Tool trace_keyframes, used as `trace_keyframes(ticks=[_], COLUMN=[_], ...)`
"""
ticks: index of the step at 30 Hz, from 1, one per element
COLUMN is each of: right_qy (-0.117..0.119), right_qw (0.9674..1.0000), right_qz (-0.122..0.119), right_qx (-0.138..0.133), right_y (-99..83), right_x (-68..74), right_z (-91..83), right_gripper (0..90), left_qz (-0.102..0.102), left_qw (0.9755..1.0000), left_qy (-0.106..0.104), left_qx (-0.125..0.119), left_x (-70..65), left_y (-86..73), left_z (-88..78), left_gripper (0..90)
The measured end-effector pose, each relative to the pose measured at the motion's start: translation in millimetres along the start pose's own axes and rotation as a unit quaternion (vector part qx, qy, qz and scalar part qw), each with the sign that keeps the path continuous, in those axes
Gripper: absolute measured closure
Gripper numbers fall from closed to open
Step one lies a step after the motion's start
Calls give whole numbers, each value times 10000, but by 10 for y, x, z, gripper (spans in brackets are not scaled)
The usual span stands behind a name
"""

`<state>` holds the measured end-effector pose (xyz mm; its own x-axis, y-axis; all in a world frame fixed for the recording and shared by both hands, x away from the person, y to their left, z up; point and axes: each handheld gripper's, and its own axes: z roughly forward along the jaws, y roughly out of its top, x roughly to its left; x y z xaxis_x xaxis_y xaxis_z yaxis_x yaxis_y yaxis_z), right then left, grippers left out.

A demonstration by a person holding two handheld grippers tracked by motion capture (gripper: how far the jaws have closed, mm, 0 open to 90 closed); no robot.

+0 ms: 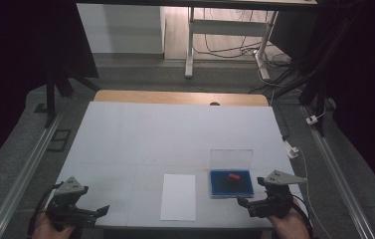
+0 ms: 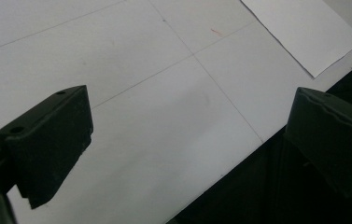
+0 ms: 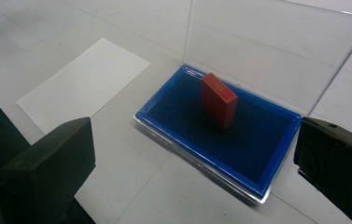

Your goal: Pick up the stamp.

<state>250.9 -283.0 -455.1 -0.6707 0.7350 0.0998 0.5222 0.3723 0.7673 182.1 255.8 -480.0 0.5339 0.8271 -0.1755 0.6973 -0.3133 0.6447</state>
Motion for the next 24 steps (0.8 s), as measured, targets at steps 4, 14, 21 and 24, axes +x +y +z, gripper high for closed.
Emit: trace_keyframes(ticks=[4, 14, 21, 24], right_qy=[-25, -53, -87, -58], right_qw=[9999, 9996, 9981, 9977], right_qz=[-63, 2, -346, -393], right_qx=[103, 271, 502, 554], right_y=[12, 62, 139, 166], right_x=[-4, -35, -82, -104], right_z=[34, 190, 325, 384], right_gripper=[0, 0, 0, 0], left_qz=[-5, -12, -17, -18], left_qw=[10000, 10000, 10000, 10000], left_qy=[-6, -26, -30, -31], left_qx=[1, 10, 23, 28], left_x=[2, 6, 8, 8], left_y=[0, 2, 4, 5], left_z=[0, 2, 5, 6], left_gripper=[12, 12, 12, 12])
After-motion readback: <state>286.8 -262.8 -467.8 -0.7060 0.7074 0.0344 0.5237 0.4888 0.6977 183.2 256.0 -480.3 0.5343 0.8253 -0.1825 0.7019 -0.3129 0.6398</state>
